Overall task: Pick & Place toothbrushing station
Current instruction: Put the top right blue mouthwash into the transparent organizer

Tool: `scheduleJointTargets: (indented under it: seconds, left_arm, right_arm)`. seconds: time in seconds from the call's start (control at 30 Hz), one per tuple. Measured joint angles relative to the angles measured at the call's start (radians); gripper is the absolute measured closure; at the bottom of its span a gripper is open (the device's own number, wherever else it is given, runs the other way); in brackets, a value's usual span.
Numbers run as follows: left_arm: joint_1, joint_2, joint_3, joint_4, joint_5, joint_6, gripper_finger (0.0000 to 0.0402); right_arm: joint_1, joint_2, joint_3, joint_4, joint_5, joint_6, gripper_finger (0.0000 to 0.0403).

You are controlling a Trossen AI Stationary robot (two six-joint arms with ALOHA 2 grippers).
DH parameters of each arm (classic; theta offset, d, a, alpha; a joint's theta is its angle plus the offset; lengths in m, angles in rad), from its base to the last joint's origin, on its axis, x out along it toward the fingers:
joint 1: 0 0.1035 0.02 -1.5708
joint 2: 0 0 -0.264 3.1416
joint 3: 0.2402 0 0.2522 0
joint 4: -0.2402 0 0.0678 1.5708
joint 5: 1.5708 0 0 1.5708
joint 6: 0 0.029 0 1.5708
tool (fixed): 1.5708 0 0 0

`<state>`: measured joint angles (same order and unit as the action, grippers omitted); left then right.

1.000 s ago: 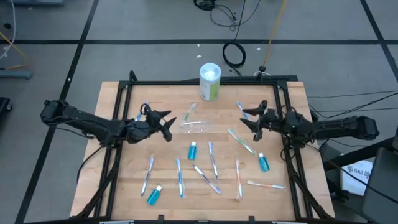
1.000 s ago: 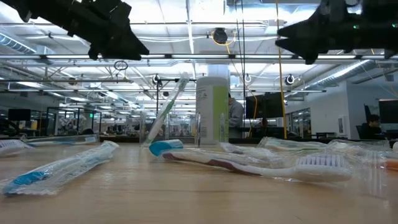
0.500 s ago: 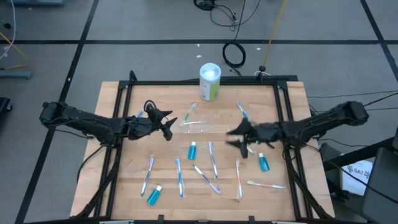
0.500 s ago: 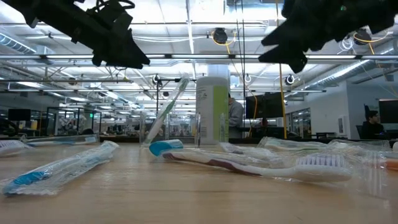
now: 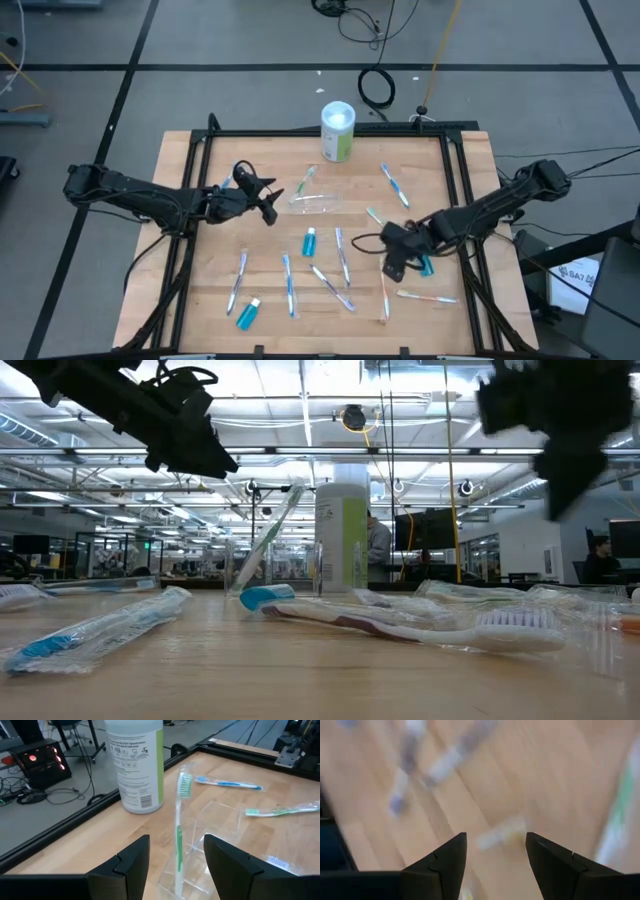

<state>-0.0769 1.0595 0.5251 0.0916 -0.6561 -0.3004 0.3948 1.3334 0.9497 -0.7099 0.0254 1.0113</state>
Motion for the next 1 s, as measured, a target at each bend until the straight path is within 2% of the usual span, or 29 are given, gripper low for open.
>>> scheduleJointTargets:
  seconds: [0.1, 0.27, 0.57, 0.83, 1.0]
  left_arm:
    - [0.000, 0.000, 0.000, -0.001, 0.007, 0.000, 0.0211]
    - [0.000, 0.000, 0.000, -0.019, 0.009, -0.001, 0.0211]
    - [0.000, 0.000, 0.000, -0.022, 0.010, -0.017, 0.0211]
    - [0.000, 0.000, 0.000, -0.022, 0.011, -0.019, 0.0211]
    - [0.000, 0.000, 0.000, -0.022, 0.011, -0.019, 0.0211]
  right_arm:
    - [0.011, -0.002, -0.013, -0.148, -0.079, 0.121, 0.0206]
    - [0.010, -0.002, -0.062, -0.289, -0.080, 0.231, 0.0206]
    - [-0.047, -0.002, -0.202, -0.252, -0.079, 0.227, 0.0206]
    - [-0.081, -0.002, -0.250, -0.195, -0.079, 0.191, 0.0206]
    - [-0.081, -0.002, -0.299, -0.116, -0.083, 0.263, 0.0206]
